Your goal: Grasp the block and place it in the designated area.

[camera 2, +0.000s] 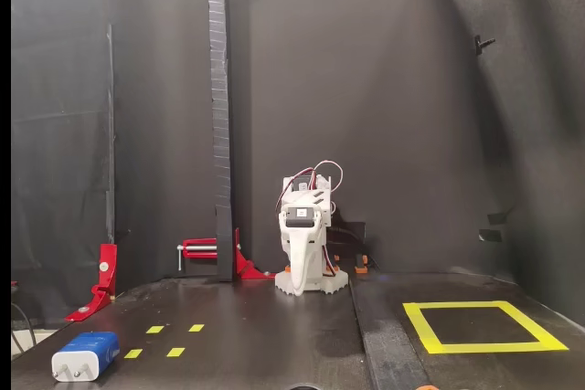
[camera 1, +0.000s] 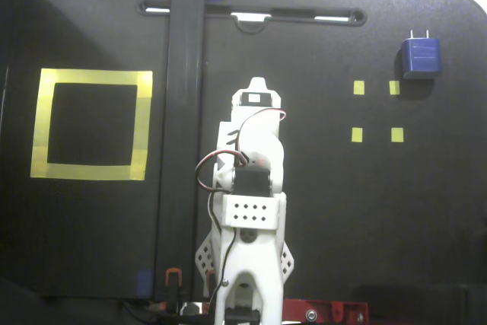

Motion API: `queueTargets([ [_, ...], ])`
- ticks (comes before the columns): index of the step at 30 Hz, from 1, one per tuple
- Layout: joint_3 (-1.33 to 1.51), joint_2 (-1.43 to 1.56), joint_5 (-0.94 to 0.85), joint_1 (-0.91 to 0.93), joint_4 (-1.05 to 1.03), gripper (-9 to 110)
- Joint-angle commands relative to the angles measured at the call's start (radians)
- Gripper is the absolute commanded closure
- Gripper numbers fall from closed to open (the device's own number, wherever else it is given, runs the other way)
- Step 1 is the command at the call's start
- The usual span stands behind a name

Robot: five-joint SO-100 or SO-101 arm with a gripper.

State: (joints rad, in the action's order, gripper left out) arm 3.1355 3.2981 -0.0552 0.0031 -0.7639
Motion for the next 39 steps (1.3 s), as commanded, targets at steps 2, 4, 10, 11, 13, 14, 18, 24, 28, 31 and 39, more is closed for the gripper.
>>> queueTargets([
  [2,0.005,0.006,0.006,0.003,-0.005,101],
  [4,0.005,0.008,0.006,0.003,-0.005,101],
  [10,0.005,0.008,0.0,0.005,0.014,101],
  [11,0.005,0.008,0.0,0.006,0.032,101],
  [13,0.005,0.008,-0.002,0.006,0.086,101],
  [14,0.005,0.008,-0.003,0.006,0.118,101],
  [18,0.005,0.008,-0.014,0.006,0.255,101],
  [24,0.005,0.008,-0.014,0.006,0.471,101],
  [28,0.005,0.008,-0.014,0.006,0.604,101],
  [31,0.005,0.008,-0.014,0.008,0.689,101],
  [39,0.005,0.008,-0.032,0.008,0.764,101],
])
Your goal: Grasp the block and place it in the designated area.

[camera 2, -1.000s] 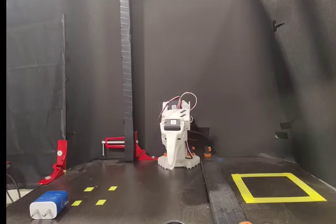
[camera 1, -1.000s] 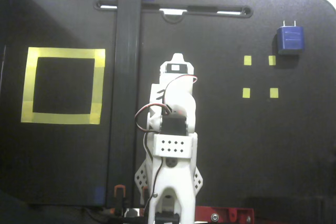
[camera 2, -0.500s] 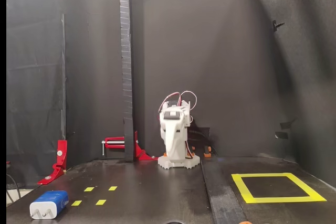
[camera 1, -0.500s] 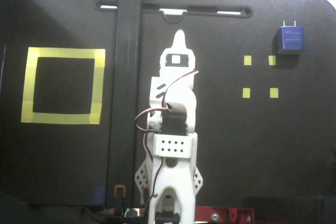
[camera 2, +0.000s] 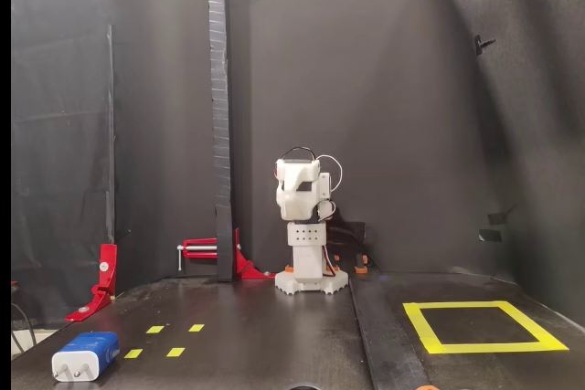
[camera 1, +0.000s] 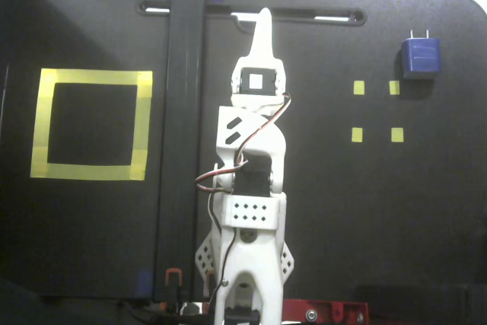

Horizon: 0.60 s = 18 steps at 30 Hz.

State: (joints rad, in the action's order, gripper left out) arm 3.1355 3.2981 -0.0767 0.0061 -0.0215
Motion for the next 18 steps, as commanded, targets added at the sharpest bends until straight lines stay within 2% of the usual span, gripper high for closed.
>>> queueTargets([
  [1,0.005,0.008,-0.014,0.005,0.025,101],
  [9,0.005,0.006,-0.031,0.034,0.017,101],
  [18,0.005,0.006,-0.032,0.282,-0.011,101],
])
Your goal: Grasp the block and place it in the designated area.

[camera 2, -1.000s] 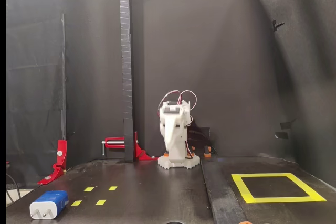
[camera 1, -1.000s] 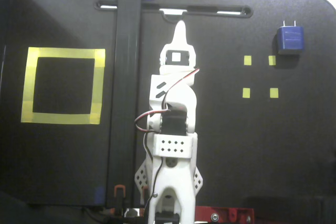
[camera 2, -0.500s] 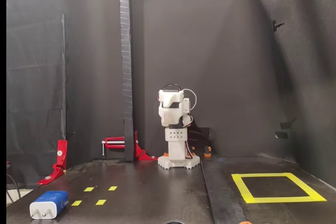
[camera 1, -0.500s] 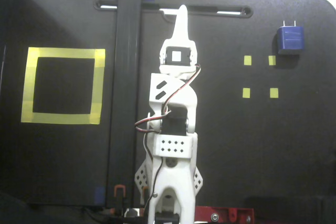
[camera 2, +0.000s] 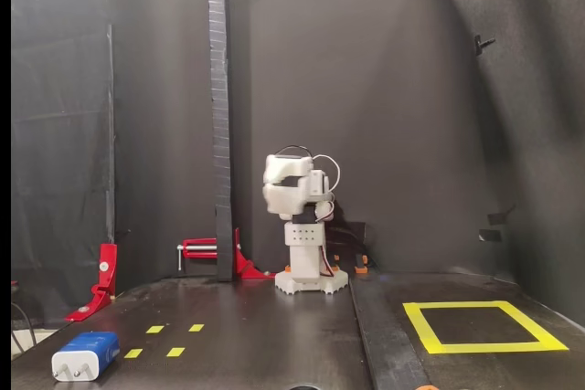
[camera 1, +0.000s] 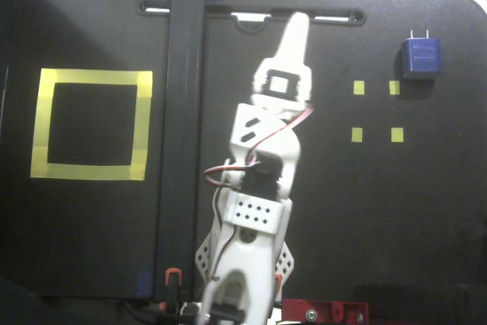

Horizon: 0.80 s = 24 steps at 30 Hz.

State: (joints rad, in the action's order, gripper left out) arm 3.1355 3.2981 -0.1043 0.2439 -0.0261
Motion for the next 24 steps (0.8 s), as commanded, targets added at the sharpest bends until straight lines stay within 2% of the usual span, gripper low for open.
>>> queueTargets([
  [1,0.005,0.006,-0.005,0.077,-0.014,101],
  [11,0.005,0.037,-0.002,0.345,-0.12,101],
  [24,0.005,0.015,-0.005,0.397,-0.067,102],
])
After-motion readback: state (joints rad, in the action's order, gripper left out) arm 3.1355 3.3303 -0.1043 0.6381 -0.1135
